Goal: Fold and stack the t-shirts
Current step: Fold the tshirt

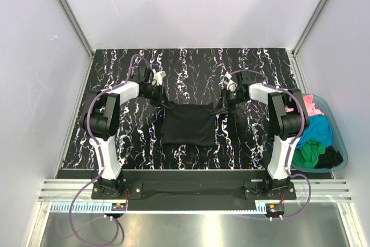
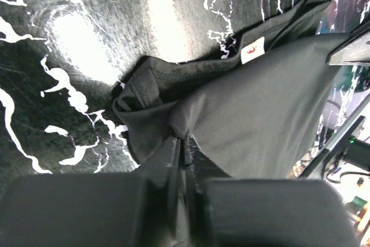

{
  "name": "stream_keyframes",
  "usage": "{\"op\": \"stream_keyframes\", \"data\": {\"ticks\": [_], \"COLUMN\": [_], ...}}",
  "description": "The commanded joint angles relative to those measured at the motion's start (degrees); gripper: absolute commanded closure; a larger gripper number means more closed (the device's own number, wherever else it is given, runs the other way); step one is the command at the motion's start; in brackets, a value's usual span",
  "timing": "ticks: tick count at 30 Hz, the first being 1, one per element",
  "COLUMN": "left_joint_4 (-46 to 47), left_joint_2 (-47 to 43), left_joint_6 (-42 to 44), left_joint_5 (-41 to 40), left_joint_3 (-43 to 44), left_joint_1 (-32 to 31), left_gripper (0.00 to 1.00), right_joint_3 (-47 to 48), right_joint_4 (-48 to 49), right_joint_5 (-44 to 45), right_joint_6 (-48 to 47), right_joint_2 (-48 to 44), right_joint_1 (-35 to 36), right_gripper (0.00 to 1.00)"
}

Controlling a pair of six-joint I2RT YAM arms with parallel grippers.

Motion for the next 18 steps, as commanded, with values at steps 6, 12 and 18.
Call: {"op": "stream_keyframes", "data": {"ticks": [6,12,18], "left_joint_4": [5.5,3.8,6.4], "left_joint_2": [-11.2,-15.1,-11.5], "left_joint_6": [-8.0,-10.5,-13.0], "left_joint_5": [-1.6,-9.2,-14.3], "left_joint_3": [-3.2,-3.2,-3.0], "left_joint_1": [0.0,0.1,1.5], "left_gripper": [1.0,1.0,1.0], "right_joint_3": [1.9,5.7,14.2], "right_joint_4": [0.6,0.8,1.9], "right_joint_5": [-0.4,-1.0,1.3], "right_joint_6": [2.1,3.9,5.5], "right_joint_2": [-6.9,-7.7,-0.5], "right_joint_1": [-0.1,0.2,0.6], "right_gripper": [1.0,1.0,1.0]}}
